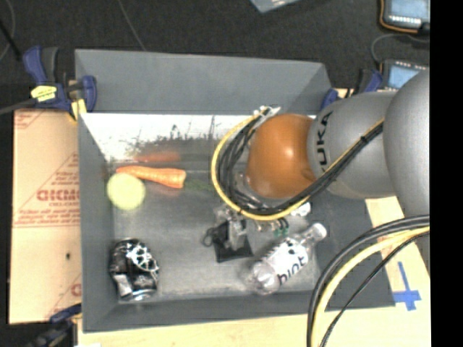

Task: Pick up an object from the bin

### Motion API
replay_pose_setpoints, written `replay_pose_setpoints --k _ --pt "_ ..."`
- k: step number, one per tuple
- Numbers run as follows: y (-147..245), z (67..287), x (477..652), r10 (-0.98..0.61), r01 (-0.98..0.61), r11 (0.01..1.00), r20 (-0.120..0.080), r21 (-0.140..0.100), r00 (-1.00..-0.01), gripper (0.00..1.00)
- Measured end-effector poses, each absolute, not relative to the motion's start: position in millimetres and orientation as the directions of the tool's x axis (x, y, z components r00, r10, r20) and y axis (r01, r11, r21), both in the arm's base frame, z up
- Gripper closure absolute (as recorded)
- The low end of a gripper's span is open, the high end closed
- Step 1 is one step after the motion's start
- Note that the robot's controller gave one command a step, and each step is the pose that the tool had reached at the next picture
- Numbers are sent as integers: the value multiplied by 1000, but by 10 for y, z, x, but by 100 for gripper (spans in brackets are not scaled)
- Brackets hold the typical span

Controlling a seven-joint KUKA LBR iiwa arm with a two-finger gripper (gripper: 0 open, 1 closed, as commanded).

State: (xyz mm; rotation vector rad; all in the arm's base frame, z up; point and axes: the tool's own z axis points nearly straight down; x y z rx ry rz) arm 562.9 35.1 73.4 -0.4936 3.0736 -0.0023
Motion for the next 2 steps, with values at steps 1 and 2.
replay_pose_setpoints --k 1,2 --pt "447 2000 5521 -348 -348 938 -30 -7 -937 100" --pt "447 1998 5519 -347 -347 938 -29 -7 -938 100"
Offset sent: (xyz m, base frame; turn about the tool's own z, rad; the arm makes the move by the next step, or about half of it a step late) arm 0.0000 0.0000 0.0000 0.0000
